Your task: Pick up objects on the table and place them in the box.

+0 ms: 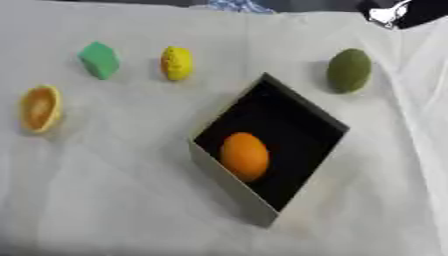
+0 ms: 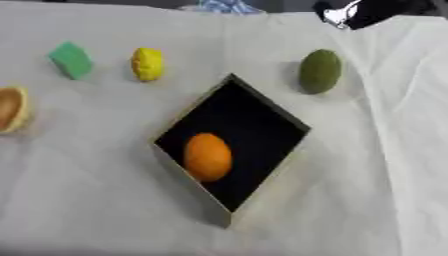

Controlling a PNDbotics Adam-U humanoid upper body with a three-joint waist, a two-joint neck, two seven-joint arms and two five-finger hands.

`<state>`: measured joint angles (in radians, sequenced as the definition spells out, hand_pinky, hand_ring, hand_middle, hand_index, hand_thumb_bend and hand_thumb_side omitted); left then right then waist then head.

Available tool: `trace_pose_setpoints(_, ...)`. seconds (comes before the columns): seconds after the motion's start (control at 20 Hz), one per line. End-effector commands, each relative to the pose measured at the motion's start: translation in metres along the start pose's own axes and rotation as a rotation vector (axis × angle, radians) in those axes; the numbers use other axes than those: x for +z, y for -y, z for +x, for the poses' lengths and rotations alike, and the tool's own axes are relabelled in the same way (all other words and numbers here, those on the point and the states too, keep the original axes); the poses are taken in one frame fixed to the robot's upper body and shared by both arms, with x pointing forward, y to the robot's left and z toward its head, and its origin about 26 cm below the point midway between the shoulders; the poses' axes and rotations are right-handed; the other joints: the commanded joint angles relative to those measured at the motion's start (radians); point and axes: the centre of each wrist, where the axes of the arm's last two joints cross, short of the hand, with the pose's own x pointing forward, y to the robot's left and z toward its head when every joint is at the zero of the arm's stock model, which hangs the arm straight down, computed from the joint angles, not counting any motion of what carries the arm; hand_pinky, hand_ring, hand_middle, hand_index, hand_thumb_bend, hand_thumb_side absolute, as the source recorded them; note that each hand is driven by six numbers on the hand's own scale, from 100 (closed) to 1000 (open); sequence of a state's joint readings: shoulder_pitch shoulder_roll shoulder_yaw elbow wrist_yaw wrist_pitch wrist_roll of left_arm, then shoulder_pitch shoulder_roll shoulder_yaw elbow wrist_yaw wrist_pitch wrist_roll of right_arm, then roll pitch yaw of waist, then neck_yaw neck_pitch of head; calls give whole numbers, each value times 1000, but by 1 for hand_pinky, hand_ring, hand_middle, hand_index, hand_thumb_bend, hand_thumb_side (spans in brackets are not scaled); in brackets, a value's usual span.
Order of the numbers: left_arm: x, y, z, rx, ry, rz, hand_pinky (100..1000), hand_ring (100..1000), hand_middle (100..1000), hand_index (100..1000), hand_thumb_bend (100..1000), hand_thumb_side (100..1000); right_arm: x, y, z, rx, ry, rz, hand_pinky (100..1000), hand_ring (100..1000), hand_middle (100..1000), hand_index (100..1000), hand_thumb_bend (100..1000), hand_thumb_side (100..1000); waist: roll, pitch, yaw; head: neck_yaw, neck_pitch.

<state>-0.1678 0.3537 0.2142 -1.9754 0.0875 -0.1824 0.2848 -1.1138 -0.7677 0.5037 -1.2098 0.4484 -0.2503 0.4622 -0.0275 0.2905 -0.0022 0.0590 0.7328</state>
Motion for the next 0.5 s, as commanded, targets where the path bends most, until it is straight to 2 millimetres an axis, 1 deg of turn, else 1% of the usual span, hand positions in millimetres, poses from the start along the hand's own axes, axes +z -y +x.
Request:
trace_pose_setpoints(0.05,-8,-5,6,-21,37,-10,821,692,652,830,135,757,2,0,-16,10,-30,71,910,931,816,891,216,487,4,-16,-3,4,-15)
trace_pose_setpoints(0.2,-8,-5,5,-21,34,-11,821,693,652,830,134,757,1,-11,-29,-14,-35,138,912,935,821,895,227,485,9,-15,-3,6,-16)
trace_pose_setpoints(0.5,-8,-4,5,-18,32,-13,821,693,652,830,133,757,-1,-18,-54,-69,-23,227,917,943,829,904,263,456,16,-16,-7,10,-16)
